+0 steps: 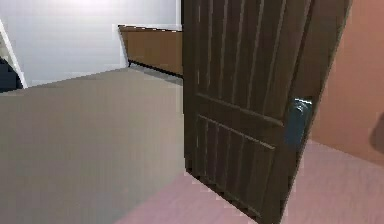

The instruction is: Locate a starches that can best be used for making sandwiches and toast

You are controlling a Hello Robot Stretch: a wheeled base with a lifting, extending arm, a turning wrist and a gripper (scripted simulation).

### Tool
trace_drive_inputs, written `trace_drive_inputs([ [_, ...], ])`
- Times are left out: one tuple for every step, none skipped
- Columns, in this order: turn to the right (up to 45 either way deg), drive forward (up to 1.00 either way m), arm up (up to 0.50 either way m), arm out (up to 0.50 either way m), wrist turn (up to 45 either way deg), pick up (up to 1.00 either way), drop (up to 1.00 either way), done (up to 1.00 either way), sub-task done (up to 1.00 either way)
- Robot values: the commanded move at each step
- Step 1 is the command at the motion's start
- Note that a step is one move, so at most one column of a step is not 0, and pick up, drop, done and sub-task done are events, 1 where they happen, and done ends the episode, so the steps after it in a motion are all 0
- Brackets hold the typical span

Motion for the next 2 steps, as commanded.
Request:
trace_drive_inputs([
  [-45.0,0.0,0.0,0.0,0.0,0.0,0.0,0.0,0.0],
  [0.0,1.0,0.0,0.0,0.0,0.0,0.0,0.0,0.0],
])
